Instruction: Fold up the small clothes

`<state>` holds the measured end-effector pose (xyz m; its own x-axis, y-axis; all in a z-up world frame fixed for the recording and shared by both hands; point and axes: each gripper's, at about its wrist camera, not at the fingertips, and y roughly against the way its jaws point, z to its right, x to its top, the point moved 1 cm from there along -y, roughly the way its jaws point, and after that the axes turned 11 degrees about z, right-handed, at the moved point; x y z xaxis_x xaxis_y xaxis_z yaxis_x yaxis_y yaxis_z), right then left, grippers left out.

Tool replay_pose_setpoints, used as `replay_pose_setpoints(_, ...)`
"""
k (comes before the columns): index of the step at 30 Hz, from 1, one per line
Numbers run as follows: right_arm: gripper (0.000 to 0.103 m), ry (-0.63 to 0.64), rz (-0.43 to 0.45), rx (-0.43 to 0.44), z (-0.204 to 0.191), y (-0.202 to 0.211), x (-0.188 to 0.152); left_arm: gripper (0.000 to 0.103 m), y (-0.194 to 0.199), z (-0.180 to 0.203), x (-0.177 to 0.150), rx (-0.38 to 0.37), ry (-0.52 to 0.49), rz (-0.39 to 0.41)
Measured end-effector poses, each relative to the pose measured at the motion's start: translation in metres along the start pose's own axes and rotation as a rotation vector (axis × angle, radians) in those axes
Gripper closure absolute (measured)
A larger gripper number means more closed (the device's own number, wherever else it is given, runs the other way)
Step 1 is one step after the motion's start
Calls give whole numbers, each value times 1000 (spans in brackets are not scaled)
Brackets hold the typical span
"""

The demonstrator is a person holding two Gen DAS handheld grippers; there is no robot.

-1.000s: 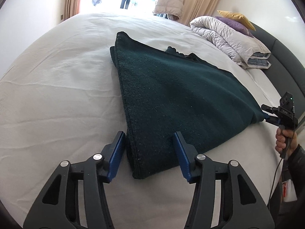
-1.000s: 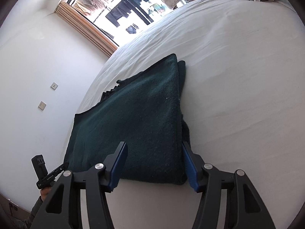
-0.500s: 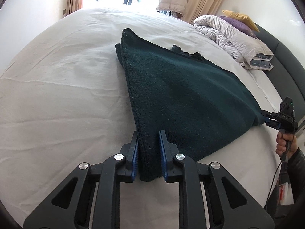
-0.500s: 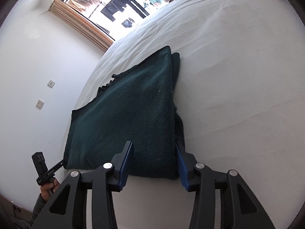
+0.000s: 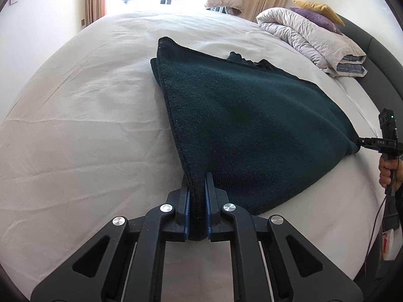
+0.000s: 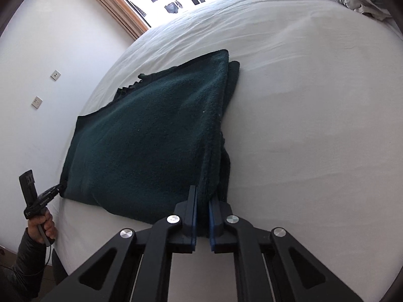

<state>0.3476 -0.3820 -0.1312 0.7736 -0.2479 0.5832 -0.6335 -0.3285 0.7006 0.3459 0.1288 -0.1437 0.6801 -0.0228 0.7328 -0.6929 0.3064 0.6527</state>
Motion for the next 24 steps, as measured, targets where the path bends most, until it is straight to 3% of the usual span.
replay_pose_setpoints(5, 97, 54, -5, -33, -1, 12, 19, 95, 3, -14, 8, -5, 7, 3)
replay_pose_setpoints(9, 97, 47, -68, -75, 9, -13, 3, 95, -4, -14, 1, 15, -7, -5)
replay_pose_setpoints(12, 97, -7, -33, -54, 17, -10, -1, 95, -4, -18, -2, 10, 22, 1)
replay_pose_setpoints(17, 97, 39, 3, -87, 7, 2, -5, 95, 0, -17, -1, 6, -1, 13)
replay_pose_setpoints(21, 88, -27, 26, -60, 18, 4, -5, 93, 2, -12, -4, -16, -30, 22)
replay_pose_setpoints(22, 76, -21, 43, -78, 16, 10, -4, 91, 6, -9, -5, -27, -49, 22)
replay_pose_setpoints(24, 70, -31, 80, -123, 14, 23, -2, 91, 17, -7, -7, -24, -85, 31)
